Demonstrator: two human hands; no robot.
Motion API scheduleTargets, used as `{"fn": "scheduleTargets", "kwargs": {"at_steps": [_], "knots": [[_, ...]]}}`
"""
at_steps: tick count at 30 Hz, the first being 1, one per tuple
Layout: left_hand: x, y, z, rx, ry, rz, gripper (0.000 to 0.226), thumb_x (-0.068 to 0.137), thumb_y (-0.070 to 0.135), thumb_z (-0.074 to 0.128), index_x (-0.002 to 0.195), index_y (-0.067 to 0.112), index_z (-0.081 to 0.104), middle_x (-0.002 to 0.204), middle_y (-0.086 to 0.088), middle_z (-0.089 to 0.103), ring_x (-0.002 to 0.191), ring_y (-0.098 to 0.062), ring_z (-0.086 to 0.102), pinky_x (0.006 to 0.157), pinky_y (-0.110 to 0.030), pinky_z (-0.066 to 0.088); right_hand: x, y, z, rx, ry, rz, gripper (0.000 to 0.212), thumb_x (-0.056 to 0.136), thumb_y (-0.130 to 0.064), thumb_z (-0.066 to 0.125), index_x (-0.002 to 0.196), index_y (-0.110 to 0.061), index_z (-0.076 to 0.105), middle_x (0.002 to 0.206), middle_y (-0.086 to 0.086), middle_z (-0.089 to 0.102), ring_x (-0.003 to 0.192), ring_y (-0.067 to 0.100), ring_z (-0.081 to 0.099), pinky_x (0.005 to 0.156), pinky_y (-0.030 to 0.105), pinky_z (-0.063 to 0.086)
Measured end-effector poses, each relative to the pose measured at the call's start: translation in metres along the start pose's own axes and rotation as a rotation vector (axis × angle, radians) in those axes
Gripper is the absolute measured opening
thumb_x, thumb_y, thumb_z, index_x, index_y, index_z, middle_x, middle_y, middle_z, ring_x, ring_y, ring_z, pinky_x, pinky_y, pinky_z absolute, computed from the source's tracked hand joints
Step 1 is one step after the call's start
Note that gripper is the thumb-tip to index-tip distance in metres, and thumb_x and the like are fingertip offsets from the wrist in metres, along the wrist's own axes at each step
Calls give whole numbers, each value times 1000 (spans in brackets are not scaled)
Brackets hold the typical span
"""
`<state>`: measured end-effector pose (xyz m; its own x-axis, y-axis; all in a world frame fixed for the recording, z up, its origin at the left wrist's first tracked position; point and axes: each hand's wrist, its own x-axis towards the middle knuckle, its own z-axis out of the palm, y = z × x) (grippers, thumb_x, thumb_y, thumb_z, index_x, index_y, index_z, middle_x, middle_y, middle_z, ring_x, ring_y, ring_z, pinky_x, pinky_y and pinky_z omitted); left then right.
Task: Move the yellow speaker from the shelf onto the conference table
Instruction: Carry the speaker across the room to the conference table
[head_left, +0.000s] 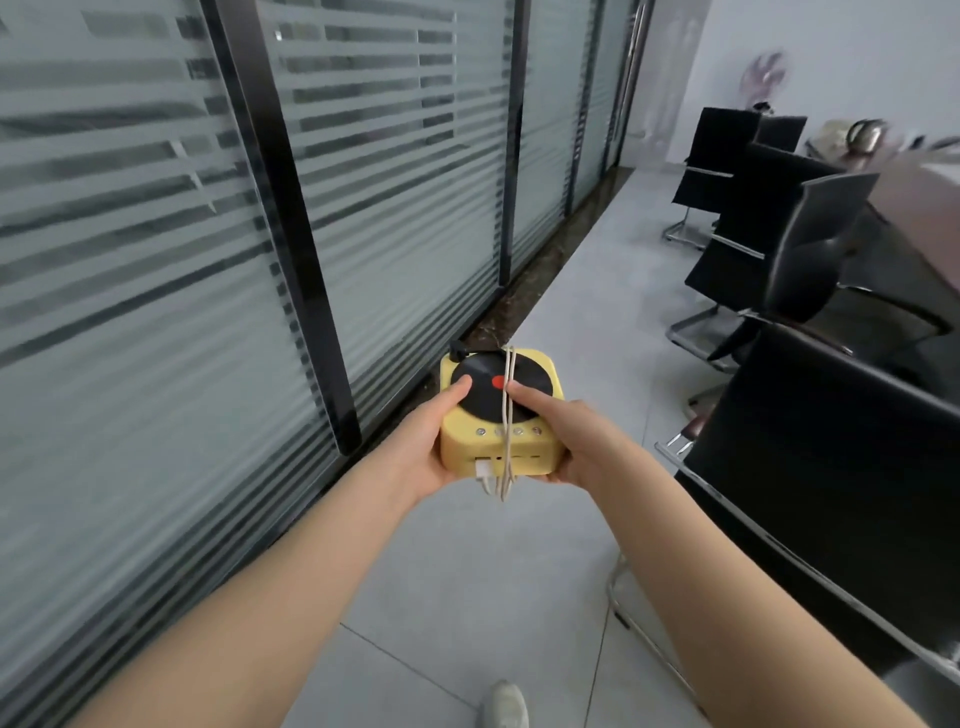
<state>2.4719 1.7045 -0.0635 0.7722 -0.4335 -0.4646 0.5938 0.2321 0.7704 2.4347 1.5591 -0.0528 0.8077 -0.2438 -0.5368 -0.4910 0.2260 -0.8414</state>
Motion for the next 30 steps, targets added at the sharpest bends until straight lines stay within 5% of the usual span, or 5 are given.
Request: {"fn": "scheduleTargets", "kwargs": {"at_steps": [6,10,15,30], "knots": [[94,48,25,27,-31,-11,36,89,34,58,119,15,62,112,-10,70,101,-26,66,79,-40,55,83,-56,-19,38,27,-22,63,65,-42,82,113,-10,56,97,9,69,81,25,67,65,36,55],[155,78,51,43,-50,-19,37,89,35,59,120,17,62,107,-8,72,91,-24,69,66,-35,57,134,-100,-39,44,51,-25,61,65,-41,82,111,-10,56,94,9,68,79,25,66,63,36,55],[228,102,81,39,-52,-38,30,88,36,60,110,16,65,101,-7,74,93,-24,69,76,-38,56,196,-144,-66,43,76,-12,62,65,-41,83,111,-11,57,95,9,68,80,25,66,64,37,55],[465,202,131,145,-171,-91,25,88,38,59,101,19,66,82,-3,77,81,-21,71,65,-35,57,402,-261,-107,138,216,-11,62,61,-41,85,108,-11,57,99,11,70,88,29,68,84,46,56]]}}
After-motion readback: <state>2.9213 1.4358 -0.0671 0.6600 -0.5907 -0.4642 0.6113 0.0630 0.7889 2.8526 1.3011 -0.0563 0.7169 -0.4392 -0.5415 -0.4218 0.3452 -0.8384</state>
